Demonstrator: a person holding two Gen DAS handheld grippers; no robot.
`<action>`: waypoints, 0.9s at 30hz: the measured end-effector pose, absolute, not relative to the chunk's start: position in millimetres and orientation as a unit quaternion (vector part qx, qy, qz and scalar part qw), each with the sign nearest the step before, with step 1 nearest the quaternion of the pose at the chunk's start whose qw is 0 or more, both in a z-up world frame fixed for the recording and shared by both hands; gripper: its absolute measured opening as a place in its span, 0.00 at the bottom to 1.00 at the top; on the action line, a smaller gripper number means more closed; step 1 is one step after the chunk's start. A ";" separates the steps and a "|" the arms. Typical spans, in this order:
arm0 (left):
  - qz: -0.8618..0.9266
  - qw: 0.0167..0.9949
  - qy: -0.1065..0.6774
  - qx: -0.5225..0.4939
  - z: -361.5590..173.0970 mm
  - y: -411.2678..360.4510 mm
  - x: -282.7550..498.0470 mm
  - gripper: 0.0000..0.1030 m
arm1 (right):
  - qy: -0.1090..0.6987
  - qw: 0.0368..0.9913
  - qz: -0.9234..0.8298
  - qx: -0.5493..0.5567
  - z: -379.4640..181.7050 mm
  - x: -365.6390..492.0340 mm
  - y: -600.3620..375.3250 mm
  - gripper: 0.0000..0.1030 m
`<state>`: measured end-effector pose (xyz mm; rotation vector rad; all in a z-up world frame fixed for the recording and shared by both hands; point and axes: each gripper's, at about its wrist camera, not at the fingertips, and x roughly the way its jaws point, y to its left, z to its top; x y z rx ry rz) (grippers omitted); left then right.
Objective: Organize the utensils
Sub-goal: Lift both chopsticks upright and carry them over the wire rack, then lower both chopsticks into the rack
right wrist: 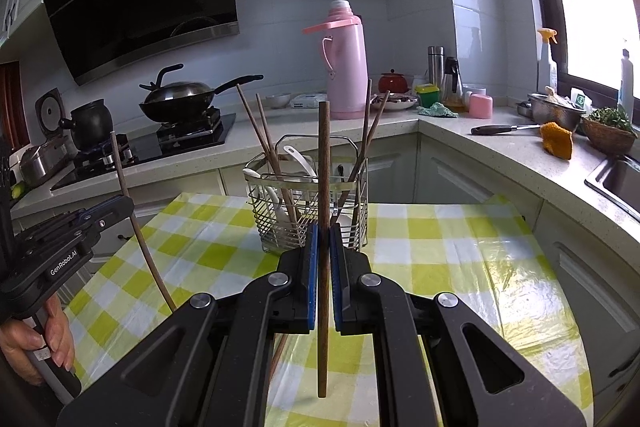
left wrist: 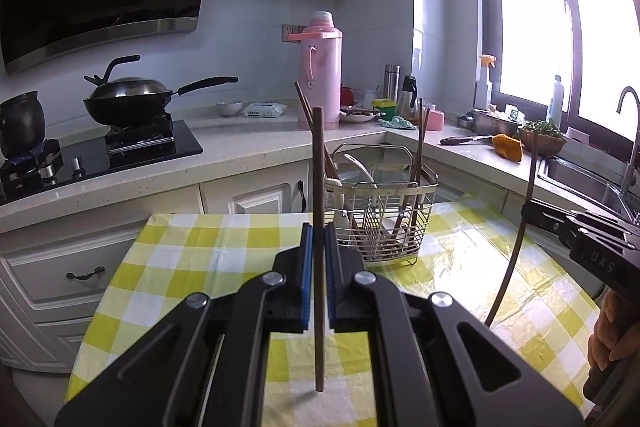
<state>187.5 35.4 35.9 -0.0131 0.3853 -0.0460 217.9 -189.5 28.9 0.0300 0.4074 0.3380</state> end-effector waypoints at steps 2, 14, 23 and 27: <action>-0.027 0.982 0.189 -0.005 42.7 34.5 192.3 0.06 | 0.200 0.966 0.165 0.008 32.2 223.8 -189.7 0.07; -0.056 0.985 0.161 -0.016 131.3 39.6 259.0 0.06 | 0.166 0.971 0.174 0.012 107.7 287.4 -199.7 0.07; -0.058 0.987 0.147 -0.015 204.5 32.1 316.3 0.06 | 0.153 0.972 0.174 0.037 172.4 340.3 -205.8 0.07; -0.054 0.988 0.144 -0.017 218.8 25.4 342.7 0.06 | 0.149 0.973 0.171 0.040 186.4 360.1 -198.6 0.07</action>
